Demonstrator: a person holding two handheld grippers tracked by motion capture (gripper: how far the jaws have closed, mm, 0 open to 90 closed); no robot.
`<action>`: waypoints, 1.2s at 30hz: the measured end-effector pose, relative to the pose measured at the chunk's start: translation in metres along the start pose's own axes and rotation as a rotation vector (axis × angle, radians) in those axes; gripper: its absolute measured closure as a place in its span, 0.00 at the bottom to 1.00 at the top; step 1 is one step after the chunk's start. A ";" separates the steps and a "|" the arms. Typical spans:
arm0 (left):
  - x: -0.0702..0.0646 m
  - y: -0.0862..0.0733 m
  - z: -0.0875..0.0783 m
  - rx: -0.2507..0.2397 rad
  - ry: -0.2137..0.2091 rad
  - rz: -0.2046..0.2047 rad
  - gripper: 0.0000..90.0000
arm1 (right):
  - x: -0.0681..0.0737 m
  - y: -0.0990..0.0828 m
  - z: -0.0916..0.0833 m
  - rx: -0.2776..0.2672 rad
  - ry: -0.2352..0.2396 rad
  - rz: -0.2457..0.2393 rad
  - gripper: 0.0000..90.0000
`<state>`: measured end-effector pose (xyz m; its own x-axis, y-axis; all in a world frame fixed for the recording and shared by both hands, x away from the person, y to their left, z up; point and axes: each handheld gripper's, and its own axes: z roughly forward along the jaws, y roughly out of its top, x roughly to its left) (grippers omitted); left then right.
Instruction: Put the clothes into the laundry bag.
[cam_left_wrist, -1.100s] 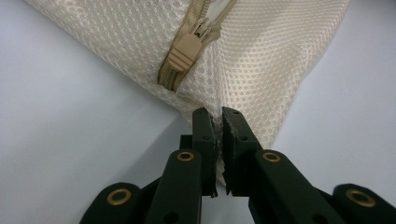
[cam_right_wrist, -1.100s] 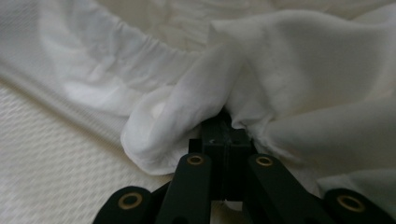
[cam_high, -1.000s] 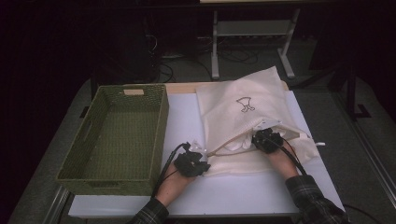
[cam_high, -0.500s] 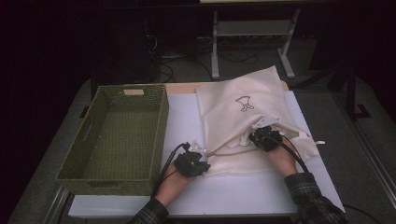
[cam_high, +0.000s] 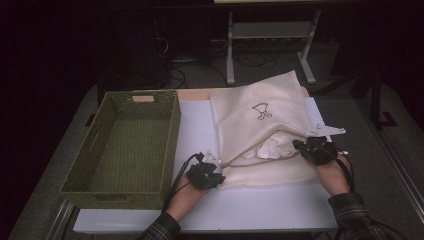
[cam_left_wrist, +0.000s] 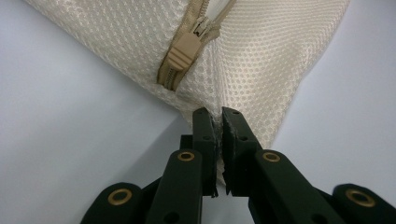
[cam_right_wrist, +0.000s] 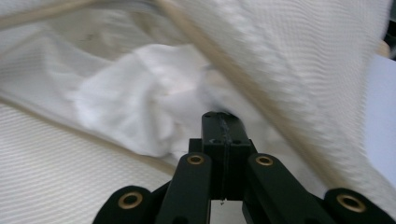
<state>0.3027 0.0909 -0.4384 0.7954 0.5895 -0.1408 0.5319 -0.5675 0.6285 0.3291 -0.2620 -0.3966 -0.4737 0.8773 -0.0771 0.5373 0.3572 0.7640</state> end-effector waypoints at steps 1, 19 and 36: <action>0.000 0.000 0.000 0.002 -0.002 0.002 0.94 | -0.003 -0.001 0.002 0.007 -0.021 0.009 1.00; 0.001 0.000 0.000 0.001 -0.005 0.001 0.94 | 0.009 0.006 0.086 0.038 -0.095 0.056 1.00; 0.001 0.000 0.000 0.003 -0.004 0.004 0.94 | -0.004 0.001 0.030 0.041 -0.019 0.067 0.96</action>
<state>0.3037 0.0914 -0.4385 0.7983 0.5854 -0.1413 0.5300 -0.5716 0.6264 0.3529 -0.2558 -0.4147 -0.4225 0.9055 -0.0397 0.5952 0.3102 0.7413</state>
